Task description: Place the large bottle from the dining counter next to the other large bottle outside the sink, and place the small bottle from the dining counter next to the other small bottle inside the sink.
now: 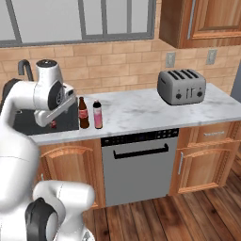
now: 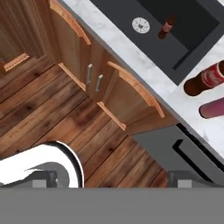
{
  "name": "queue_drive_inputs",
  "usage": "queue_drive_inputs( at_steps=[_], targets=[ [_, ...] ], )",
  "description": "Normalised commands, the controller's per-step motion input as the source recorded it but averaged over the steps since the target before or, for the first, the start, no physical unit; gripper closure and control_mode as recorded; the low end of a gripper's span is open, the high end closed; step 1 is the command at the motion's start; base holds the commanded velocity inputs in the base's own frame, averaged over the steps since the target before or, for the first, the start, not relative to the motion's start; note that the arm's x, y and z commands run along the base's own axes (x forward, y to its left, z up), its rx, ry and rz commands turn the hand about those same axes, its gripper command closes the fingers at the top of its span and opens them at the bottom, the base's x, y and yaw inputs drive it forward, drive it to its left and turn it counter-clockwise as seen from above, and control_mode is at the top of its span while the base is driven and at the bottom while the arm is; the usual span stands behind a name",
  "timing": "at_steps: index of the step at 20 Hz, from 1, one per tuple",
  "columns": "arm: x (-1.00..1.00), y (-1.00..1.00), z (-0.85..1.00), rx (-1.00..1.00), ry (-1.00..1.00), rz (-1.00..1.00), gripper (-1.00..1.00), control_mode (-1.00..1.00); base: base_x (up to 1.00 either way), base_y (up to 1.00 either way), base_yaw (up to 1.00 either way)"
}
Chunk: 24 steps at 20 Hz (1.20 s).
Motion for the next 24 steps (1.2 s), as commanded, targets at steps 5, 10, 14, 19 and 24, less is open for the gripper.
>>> queue_drive_inputs(
  at_steps=[5,10,14,19,24],
  targets=[
    [-0.25,-0.42,-0.18,0.0,0.0,-0.22,-1.0,-1.0,0.0,0.0,0.0],
    [0.0,-0.12,-0.43,0.0,0.04,-0.41,-1.0,-1.0,0.0,0.0,0.0],
    [0.0,0.0,-0.29,-0.02,0.01,-0.53,-1.0,-1.0,0.0,0.0,0.0],
    [0.11,-0.22,-0.01,0.02,0.0,-0.42,-1.0,-1.0,0.0,0.0,0.0],
    [0.28,-0.44,0.0,0.11,0.0,-0.17,-1.0,-1.0,0.0,0.0,0.0]
  ],
)
